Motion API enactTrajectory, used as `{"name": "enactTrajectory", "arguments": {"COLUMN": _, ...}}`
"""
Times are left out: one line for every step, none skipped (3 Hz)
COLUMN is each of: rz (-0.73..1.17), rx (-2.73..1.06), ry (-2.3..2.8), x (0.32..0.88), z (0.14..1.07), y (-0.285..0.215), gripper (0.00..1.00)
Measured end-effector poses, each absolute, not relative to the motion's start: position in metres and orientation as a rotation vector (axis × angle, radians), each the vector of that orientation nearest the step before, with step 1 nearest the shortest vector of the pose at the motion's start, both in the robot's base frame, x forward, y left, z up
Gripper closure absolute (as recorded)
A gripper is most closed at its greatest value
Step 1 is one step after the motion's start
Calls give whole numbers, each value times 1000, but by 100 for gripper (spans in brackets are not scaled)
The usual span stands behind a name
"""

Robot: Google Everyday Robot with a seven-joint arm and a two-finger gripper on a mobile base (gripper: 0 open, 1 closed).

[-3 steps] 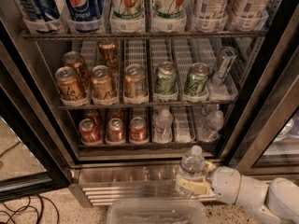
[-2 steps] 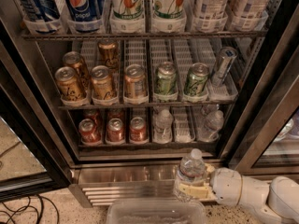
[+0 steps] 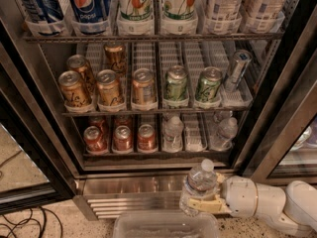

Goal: Pick water bottle from bottom shelf of fridge

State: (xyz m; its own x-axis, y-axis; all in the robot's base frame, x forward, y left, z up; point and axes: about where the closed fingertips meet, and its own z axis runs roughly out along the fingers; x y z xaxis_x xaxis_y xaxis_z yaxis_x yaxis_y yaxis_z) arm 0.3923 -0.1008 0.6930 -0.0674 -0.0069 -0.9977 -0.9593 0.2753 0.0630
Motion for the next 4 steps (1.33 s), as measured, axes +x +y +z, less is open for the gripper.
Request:
{"name": "enactTrajectory", "arguments": {"rz": 1039, "rx": -980, "ry": 1388, "x": 392, "z": 693, "y": -101, "gripper": 100}}
{"name": "enactTrajectory", "arguments": {"rz": 979, "rx": -1066, "ry": 1313, "x": 378, "z": 730, "y": -85, "gripper": 100}}
{"name": "enactTrajectory", "arguments": {"rz": 860, "rx": -1168, "ry": 1235, "x": 365, "z": 782, "y": -71, "gripper": 100}}
{"name": "enactTrajectory", "arguments": {"rz": 825, "rx": -1244, "ry": 1176, "x": 362, "z": 820, "y": -58, "gripper": 100}}
